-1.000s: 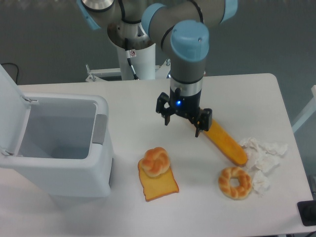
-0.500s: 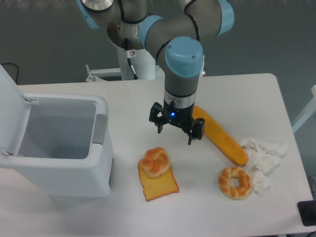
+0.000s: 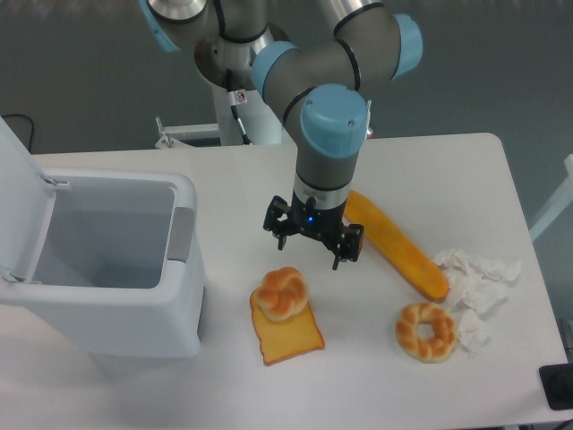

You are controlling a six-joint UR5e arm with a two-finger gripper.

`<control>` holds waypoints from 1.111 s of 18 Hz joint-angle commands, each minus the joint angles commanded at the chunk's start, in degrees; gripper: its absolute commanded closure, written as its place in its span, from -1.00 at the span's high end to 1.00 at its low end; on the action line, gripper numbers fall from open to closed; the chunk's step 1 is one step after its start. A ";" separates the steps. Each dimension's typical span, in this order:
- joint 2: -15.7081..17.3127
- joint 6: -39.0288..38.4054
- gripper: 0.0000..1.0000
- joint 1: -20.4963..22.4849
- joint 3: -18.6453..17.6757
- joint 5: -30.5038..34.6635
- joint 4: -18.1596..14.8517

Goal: Pick up the round bread
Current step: 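Move the gripper over to the round braided bun on the toast, then lower the gripper onto the braided bun and close on it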

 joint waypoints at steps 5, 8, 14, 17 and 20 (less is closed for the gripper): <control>-1.94 0.00 1.00 -0.35 0.00 0.00 0.00; -2.38 -0.09 1.00 -0.62 -0.52 0.00 -0.17; -4.48 -0.26 1.00 -2.19 -1.32 0.35 -0.09; -5.72 -1.49 1.00 -2.72 -1.32 0.53 0.09; -6.33 -1.50 1.00 -2.73 -1.32 0.44 0.17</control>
